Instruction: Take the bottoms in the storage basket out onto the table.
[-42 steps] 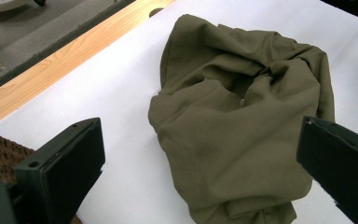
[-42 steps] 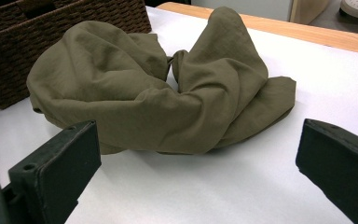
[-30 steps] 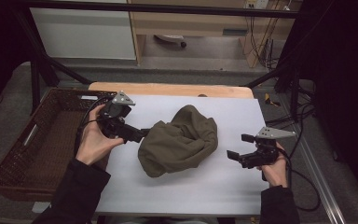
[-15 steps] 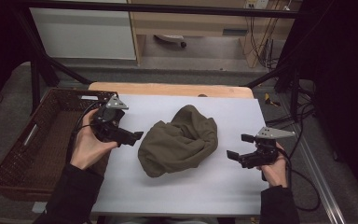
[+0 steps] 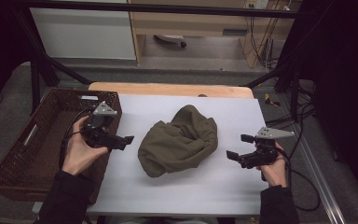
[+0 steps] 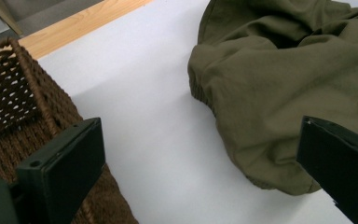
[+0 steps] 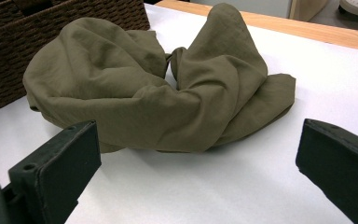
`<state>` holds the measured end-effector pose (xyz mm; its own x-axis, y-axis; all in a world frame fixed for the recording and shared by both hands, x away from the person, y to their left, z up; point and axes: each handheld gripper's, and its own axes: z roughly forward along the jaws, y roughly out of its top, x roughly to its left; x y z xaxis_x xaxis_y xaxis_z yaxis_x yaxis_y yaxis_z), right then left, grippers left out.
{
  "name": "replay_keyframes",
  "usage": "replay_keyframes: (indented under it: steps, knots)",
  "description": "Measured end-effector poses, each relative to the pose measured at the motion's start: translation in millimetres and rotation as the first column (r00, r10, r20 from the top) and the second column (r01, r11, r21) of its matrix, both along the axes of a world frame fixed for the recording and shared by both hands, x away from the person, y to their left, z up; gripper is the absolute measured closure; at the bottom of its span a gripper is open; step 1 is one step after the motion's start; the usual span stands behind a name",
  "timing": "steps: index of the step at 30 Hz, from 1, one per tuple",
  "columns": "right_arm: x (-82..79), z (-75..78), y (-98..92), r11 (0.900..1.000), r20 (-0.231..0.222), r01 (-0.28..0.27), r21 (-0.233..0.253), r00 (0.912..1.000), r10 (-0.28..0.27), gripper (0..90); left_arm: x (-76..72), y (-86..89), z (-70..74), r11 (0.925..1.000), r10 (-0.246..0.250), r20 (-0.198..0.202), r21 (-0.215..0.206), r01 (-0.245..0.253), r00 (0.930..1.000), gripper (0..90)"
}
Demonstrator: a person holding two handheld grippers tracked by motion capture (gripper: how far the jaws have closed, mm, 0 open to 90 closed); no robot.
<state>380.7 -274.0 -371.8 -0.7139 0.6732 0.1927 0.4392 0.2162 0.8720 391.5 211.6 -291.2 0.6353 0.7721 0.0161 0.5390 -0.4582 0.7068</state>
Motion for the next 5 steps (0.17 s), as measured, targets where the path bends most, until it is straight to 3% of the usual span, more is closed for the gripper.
replay_keyframes:
  steps: [5]
  knots:
    - [0.1,-0.1,0.4,1.0,-0.002,-0.002,-0.001,1.0,0.002,0.5,-2.0,8.1,-6.4,1.0,0.007,-0.007,0.002,-0.007,0.9999,1.1]
